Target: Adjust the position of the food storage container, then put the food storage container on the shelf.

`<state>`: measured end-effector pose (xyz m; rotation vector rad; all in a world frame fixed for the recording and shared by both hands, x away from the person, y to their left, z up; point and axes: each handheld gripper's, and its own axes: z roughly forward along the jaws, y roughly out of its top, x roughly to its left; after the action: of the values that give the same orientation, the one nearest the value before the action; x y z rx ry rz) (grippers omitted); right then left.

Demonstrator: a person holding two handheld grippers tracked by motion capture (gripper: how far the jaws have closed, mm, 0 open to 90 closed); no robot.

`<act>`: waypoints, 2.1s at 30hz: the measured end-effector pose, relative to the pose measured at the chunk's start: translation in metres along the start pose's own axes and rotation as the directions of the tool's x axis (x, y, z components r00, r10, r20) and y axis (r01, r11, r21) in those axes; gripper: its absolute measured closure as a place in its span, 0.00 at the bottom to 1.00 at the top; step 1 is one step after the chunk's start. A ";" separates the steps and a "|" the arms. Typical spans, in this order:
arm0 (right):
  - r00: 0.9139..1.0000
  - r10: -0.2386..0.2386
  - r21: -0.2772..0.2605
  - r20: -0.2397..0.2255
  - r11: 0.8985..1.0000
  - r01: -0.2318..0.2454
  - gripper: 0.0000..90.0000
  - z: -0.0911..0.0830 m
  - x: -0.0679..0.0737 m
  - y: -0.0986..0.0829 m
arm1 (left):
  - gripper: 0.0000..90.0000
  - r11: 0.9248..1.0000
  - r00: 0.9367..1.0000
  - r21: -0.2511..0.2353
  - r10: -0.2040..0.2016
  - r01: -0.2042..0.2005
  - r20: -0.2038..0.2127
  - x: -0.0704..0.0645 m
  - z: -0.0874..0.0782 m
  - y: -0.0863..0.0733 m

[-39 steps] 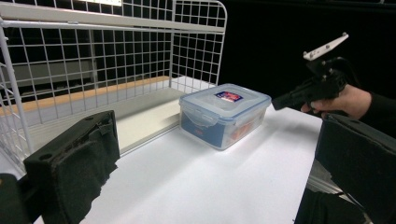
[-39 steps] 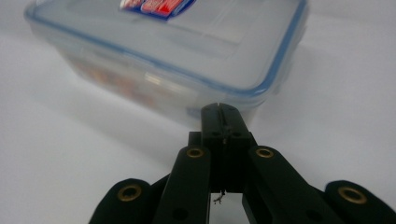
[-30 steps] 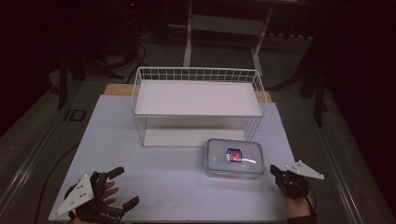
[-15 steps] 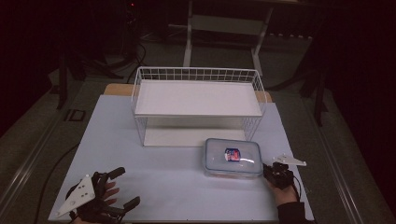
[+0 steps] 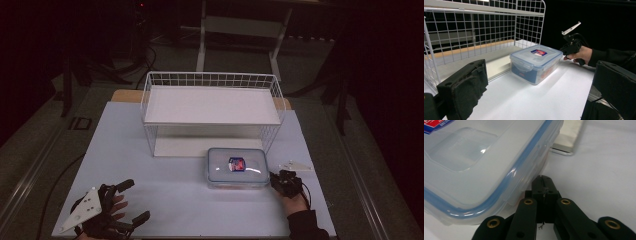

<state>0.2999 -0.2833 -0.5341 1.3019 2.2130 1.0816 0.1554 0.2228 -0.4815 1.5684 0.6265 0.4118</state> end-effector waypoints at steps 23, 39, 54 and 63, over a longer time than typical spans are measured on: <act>0.995 -0.043 0.012 -0.095 0.999 0.045 1.00 0.018 0.037 0.014 | 0.00 1.000 1.000 0.018 -0.003 0.002 0.016 0.000 0.003 -0.001; 0.989 -0.071 0.007 -0.129 0.997 0.073 1.00 0.030 0.055 0.021 | 0.00 1.000 1.000 0.032 0.001 -0.002 0.024 -0.001 0.005 -0.003; 0.992 -0.101 -0.091 -0.076 0.991 0.094 0.83 -0.011 0.051 0.027 | 0.00 0.998 0.999 0.059 -0.005 0.008 -0.051 0.004 0.009 0.002; 0.978 -0.142 -0.222 -0.152 0.969 0.106 0.26 -0.060 0.064 0.033 | 0.00 0.991 0.999 0.131 -0.020 0.024 -0.027 -0.004 0.028 0.028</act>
<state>0.2482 -0.2453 -0.4654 1.0011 2.1890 1.3793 0.1732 0.1980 -0.4563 1.6822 0.7022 0.3813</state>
